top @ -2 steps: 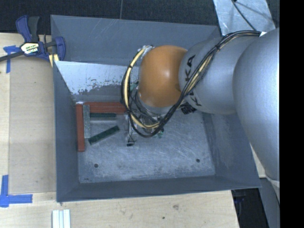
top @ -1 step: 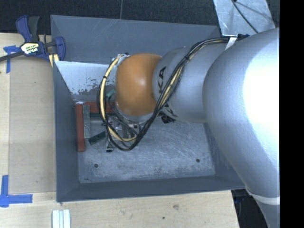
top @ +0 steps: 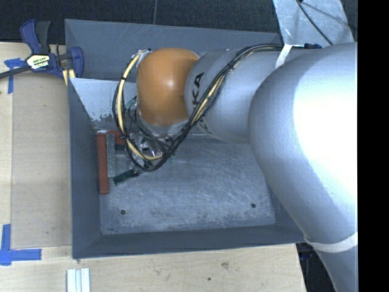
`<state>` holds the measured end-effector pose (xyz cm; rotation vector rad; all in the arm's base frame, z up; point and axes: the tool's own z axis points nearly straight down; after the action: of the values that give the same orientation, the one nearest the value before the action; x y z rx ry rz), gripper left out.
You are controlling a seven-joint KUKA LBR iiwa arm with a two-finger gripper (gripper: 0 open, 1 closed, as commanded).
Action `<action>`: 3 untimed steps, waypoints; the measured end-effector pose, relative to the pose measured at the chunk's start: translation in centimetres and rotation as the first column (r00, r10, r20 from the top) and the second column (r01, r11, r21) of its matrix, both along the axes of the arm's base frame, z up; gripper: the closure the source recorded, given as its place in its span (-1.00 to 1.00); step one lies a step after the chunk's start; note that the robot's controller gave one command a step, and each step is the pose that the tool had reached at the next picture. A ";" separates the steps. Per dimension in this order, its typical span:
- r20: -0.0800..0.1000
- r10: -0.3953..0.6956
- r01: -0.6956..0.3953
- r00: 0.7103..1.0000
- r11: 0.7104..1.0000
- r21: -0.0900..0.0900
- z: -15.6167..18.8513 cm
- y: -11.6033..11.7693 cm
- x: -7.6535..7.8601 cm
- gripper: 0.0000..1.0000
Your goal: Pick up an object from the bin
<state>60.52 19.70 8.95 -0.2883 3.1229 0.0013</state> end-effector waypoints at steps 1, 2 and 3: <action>0.000 -0.002 0.002 1.000 1.000 0.000 0.0 0.0 0.0 -1.00; -0.001 -0.002 0.002 1.000 1.000 0.001 0.0 0.0 0.0 1.00; 0.004 0.063 -0.063 0.998 0.998 0.001 -0.8 0.5 0.3 1.00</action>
Offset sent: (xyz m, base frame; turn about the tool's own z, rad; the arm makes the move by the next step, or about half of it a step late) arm 0.0000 0.0000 0.0000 0.0000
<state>60.86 20.18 8.14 -0.3865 3.1087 0.0032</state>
